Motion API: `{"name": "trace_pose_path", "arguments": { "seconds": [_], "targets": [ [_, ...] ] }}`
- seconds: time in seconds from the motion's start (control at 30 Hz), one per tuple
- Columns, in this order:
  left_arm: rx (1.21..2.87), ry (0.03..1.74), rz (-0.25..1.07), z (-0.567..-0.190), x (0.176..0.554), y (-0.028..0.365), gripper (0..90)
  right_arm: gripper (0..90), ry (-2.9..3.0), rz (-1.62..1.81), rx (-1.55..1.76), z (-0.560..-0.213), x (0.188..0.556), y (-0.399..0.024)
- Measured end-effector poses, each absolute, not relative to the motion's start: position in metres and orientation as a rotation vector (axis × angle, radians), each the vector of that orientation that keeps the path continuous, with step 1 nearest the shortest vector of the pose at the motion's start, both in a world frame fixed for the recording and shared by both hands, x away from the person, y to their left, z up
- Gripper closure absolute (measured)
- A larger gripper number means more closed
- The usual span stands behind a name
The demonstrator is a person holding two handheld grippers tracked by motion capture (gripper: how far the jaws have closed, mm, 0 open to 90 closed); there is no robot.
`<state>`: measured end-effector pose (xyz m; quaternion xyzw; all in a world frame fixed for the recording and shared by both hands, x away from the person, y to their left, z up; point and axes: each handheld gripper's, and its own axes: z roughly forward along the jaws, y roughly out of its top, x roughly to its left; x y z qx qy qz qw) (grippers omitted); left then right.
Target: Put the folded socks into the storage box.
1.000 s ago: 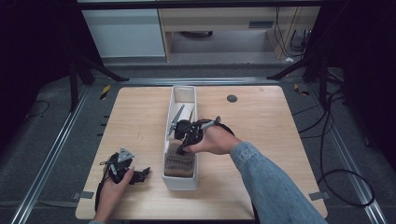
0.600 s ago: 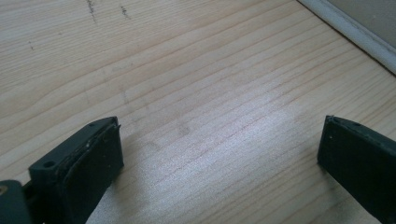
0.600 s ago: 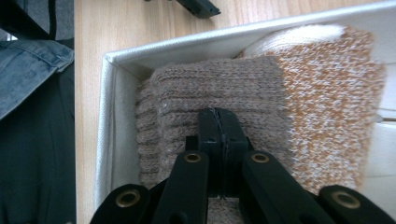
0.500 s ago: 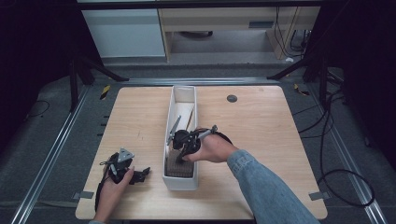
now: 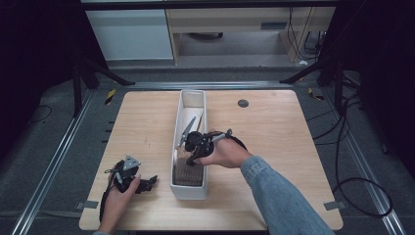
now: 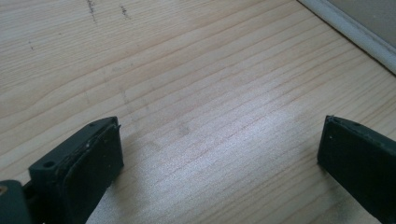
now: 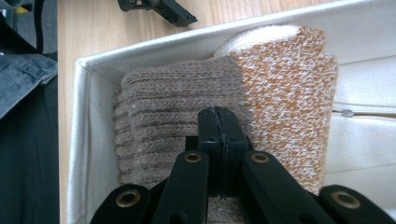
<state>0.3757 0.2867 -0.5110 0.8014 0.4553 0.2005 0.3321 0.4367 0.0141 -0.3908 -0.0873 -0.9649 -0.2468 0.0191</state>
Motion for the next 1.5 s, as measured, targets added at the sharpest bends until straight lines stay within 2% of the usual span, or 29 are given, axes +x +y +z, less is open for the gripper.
{"name": "trace_pose_path", "arguments": {
  "seconds": [1.5],
  "targets": [
    [2.099,1.188,0.524,-0.511,0.376,0.287,0.0,90.0,-3.033,-0.802,-0.321,-0.423,0.432,0.014]
  ]
}}
